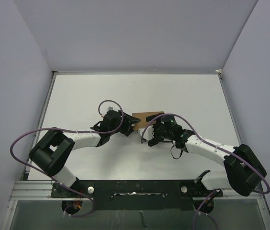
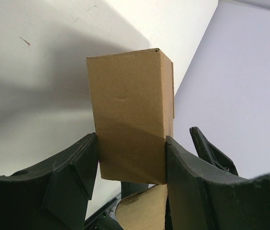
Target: Fold the paper box
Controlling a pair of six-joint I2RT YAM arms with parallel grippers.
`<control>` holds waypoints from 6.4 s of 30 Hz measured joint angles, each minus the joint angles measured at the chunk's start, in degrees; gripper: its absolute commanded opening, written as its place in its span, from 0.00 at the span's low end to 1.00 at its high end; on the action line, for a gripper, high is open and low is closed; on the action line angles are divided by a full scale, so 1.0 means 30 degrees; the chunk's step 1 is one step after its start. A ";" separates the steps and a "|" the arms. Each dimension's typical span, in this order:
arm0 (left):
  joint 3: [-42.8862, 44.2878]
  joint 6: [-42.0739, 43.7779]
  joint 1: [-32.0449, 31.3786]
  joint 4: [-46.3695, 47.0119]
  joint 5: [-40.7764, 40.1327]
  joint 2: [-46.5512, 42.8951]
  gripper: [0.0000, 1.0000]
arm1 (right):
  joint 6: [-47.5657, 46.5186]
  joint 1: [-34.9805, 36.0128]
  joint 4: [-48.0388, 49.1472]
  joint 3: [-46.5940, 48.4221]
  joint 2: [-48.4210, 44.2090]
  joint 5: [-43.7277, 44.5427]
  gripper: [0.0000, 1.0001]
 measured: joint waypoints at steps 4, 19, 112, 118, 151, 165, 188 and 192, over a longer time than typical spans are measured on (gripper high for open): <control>0.0000 -0.0066 0.0000 0.0022 0.0029 -0.0124 0.40 | -0.0277 0.0393 0.1552 -0.0415 0.0408 0.0736 0.89; 0.0000 -0.0415 0.0000 0.0073 0.0459 -0.0226 0.46 | -0.0627 0.0823 0.3774 -0.1020 0.1282 0.1661 0.53; -0.2543 1.4338 0.1268 0.1763 0.3140 -0.3016 0.95 | 1.5773 -1.4207 -1.4236 1.3187 1.2866 -1.4491 0.27; -0.2113 1.4353 0.1115 0.1756 0.3563 -0.2543 0.93 | 1.4192 -1.2604 -1.4491 1.2611 1.0273 -1.2983 0.00; -0.4124 1.6801 0.2288 0.1253 0.3126 -0.6878 0.98 | 0.6288 -0.7555 -1.4637 0.7941 0.2878 -1.3282 0.98; -0.4109 1.8178 0.0729 0.0189 0.2098 -0.6776 0.94 | -0.2841 -0.5639 -1.3617 0.1639 0.0219 -1.3755 0.89; -0.5158 1.7187 0.0109 0.3825 0.0262 -0.3759 0.86 | -0.1180 -0.1188 -0.9245 0.1020 0.2470 -0.7898 0.34; -0.5158 1.7180 -0.0255 0.4262 -0.0080 -0.3220 0.86 | -0.0750 -0.1202 -0.9180 0.1166 0.2470 -0.7774 0.27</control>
